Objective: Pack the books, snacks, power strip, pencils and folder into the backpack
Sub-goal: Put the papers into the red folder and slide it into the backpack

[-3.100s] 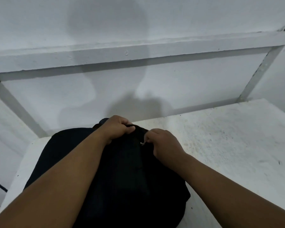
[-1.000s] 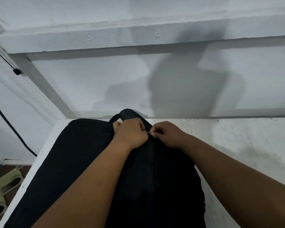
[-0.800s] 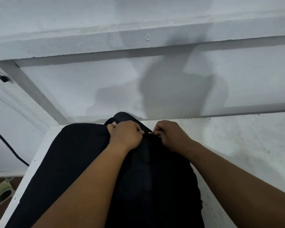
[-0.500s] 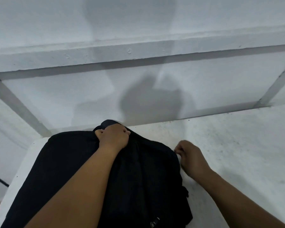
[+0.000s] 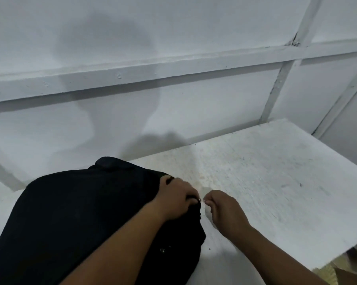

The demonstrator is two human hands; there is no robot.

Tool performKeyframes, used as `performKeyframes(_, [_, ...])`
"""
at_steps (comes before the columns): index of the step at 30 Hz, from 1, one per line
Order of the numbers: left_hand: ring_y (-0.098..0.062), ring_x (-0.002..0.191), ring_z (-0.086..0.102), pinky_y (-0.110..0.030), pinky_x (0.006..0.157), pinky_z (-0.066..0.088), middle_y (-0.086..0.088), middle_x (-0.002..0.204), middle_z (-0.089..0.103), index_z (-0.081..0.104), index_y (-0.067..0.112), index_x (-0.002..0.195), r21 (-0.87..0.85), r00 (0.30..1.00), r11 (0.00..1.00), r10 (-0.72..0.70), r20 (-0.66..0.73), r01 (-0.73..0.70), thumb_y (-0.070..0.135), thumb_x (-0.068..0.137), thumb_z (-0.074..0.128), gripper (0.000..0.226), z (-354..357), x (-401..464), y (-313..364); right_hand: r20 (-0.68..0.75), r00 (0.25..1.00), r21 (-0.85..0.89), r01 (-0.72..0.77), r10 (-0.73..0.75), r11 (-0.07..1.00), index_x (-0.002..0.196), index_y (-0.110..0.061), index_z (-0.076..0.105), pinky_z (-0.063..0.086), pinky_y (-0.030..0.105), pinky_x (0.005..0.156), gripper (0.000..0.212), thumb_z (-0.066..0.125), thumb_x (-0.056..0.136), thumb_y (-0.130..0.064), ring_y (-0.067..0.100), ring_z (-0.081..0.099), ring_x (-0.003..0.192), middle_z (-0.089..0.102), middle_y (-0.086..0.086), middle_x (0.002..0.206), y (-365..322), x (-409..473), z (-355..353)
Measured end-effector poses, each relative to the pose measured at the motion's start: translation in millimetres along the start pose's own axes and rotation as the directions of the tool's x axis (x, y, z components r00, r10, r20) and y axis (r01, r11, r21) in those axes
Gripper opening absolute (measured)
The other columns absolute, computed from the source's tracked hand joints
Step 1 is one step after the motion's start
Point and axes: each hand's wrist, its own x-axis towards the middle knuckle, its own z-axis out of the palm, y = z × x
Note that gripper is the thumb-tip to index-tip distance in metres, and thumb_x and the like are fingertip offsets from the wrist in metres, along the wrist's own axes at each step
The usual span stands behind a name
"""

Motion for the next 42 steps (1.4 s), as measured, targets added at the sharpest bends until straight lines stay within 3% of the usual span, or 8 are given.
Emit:
performKeyframes(5, [-0.005,0.111,0.05,-0.027,0.094,0.015,0.018,0.093,0.068,0.075,0.031,0.09,-0.094,0.978,0.99,-0.118,-0.169,0.103,0.025,0.096,0.057,0.02,28,-5,-16,-0.072,0.995,0.052,0.077,-0.073,0.996,0.088,-0.032,0.049,0.045,0.018,0.067,0.014,0.044,0.099,-0.026,-0.001,0.046,0.073,0.045,-0.023,0.083,6,-49,18])
performKeyframes(9, [-0.007,0.11,0.051,-0.03,0.1,0.018,0.018,0.089,0.066,0.073,0.033,0.089,-0.091,0.974,0.987,-0.144,-0.175,0.129,0.023,0.095,0.056,0.021,36,-1,-17,-0.067,0.994,0.075,0.09,-0.085,0.993,0.09,-0.032,0.051,0.037,0.005,0.073,0.018,0.049,0.096,-0.015,-0.006,0.045,0.078,0.048,-0.024,0.086,2,-54,14])
performKeyframes(13, [-0.004,0.103,0.058,-0.044,0.104,0.031,0.028,0.072,0.057,0.074,0.034,0.079,-0.17,0.95,0.964,-0.237,-0.201,0.204,0.024,0.089,0.054,0.024,39,8,-23,-0.025,0.997,0.127,0.076,-0.073,0.989,0.086,-0.027,0.056,0.046,0.018,0.068,0.028,0.054,0.086,0.001,0.003,0.054,0.073,0.058,-0.014,0.08,2,-53,9])
performKeyframes(21, [-0.011,0.111,0.06,-0.036,0.103,0.038,0.015,0.105,0.07,0.072,0.033,0.092,-0.273,0.881,0.893,-0.42,-0.218,0.358,0.02,0.091,0.062,0.016,14,22,-14,0.154,0.951,0.206,0.236,-0.27,0.95,0.092,-0.021,0.06,0.046,0.018,0.065,0.019,0.052,0.09,-0.004,-0.001,0.05,0.074,0.059,-0.01,0.085,4,-32,-6])
performKeyframes(27, [0.0,0.1,0.047,-0.033,0.089,0.039,0.025,0.094,0.055,0.068,0.04,0.092,-0.255,0.81,0.915,-0.397,-0.432,0.313,0.032,0.083,0.071,0.012,11,-62,64,0.426,0.9,0.514,-0.152,-0.097,0.844,0.081,-0.023,0.071,0.05,0.017,0.069,0.018,0.062,0.093,-0.013,0.006,0.065,0.073,0.07,-0.006,0.076,6,-20,-32])
performKeyframes(32, [0.002,0.092,0.052,-0.026,0.087,0.039,0.027,0.089,0.06,0.07,0.042,0.092,-0.297,0.783,0.858,-0.508,-0.359,0.42,0.044,0.08,0.056,0.018,36,-99,110,0.544,0.824,0.579,-0.233,-0.157,0.781,0.085,-0.019,0.076,0.051,0.022,0.07,0.017,0.062,0.095,-0.015,0.007,0.065,0.075,0.073,-0.001,0.08,-5,-16,-42])
performKeyframes(38, [-0.001,0.085,0.053,-0.023,0.08,0.035,0.021,0.087,0.063,0.075,0.038,0.094,-0.288,0.65,0.802,-0.594,-0.474,0.523,0.061,0.079,0.059,0.032,55,-98,121,0.686,0.712,0.553,-0.373,-0.152,0.745,0.113,-0.033,0.073,0.051,0.022,0.083,0.059,0.022,0.097,-0.058,0.001,0.065,0.1,0.074,-0.013,0.104,-10,-19,-48])
performKeyframes(42, [-0.004,0.087,0.053,-0.028,0.08,0.034,0.019,0.087,0.065,0.075,0.034,0.09,-0.296,0.54,0.739,-0.654,-0.529,0.606,0.035,0.089,0.066,0.009,65,-97,125,0.707,0.674,0.553,-0.341,-0.212,0.76,0.112,-0.039,0.072,0.052,0.028,0.089,0.067,0.008,0.101,-0.054,0.002,0.064,0.1,0.073,-0.017,0.107,-12,-17,-55])
